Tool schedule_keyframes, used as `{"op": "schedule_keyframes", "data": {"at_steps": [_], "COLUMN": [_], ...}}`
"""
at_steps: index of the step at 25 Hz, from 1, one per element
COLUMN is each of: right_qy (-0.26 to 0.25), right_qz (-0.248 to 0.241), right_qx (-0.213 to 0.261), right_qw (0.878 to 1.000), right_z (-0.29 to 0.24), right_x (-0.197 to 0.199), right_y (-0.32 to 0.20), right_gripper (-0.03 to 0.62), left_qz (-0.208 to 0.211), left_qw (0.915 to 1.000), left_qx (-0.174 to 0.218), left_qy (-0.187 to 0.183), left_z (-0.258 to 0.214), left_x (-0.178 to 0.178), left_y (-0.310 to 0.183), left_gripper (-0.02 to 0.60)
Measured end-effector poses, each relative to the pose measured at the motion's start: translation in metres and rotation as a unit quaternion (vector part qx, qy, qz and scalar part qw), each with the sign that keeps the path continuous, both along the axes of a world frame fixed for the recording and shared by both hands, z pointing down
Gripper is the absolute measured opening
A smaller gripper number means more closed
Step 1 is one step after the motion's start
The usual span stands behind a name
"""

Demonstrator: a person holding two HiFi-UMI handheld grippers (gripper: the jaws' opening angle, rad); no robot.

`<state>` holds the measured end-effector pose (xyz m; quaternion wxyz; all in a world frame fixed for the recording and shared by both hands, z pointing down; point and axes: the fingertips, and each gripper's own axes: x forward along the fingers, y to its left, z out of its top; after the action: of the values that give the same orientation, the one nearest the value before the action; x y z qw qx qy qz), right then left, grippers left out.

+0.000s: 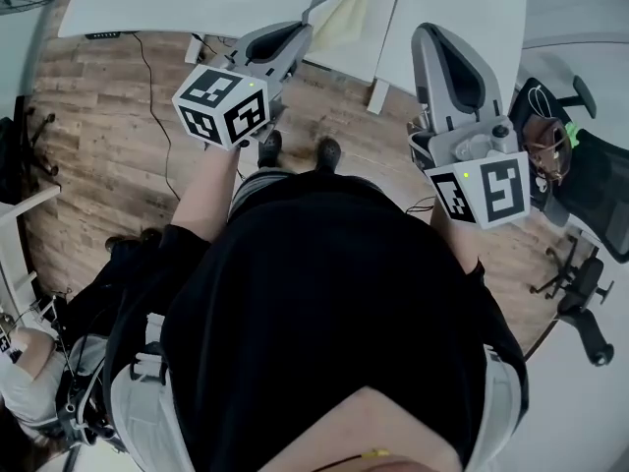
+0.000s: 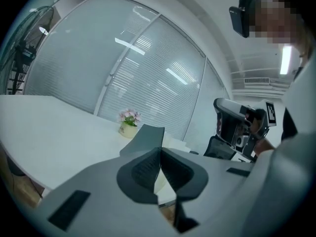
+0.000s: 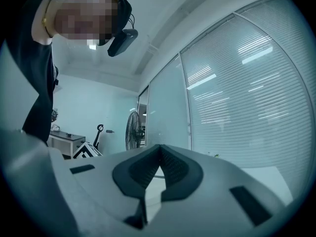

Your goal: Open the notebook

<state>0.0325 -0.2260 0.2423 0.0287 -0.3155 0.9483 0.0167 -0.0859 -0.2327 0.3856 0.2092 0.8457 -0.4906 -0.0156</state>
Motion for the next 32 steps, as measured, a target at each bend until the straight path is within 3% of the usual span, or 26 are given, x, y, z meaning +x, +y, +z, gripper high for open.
{"op": "schedule_keyframes", "data": {"at_steps": [10, 20, 32], "right_qy": [0.000, -0.001, 0.004], "right_qz": [-0.011, -0.015, -0.008], "right_qx": [-0.003, -0.007, -0.016], "right_qw": [1.000, 1.000, 1.000], "right_z": [-0.002, 0.000, 0.005], "right_x": [-0.047, -0.076, -0.094], "right_y": [0.009, 0.016, 0.019], "right_gripper": [0.005, 0.005, 0.005], "left_qz": [-0.058, -0.085, -0.092], "left_qw": [0.9952, 0.9868, 0.9827], "left_qx": [-0.031, -0.067, -0.094], "left_qy": [0.072, 0.120, 0.131], "left_z": [0.011, 0.036, 0.060], "left_x": [-0.064, -0.104, -0.129], "left_y": [0.008, 0.012, 0.007], "left_gripper": [0.021, 0.020, 0.020]}}
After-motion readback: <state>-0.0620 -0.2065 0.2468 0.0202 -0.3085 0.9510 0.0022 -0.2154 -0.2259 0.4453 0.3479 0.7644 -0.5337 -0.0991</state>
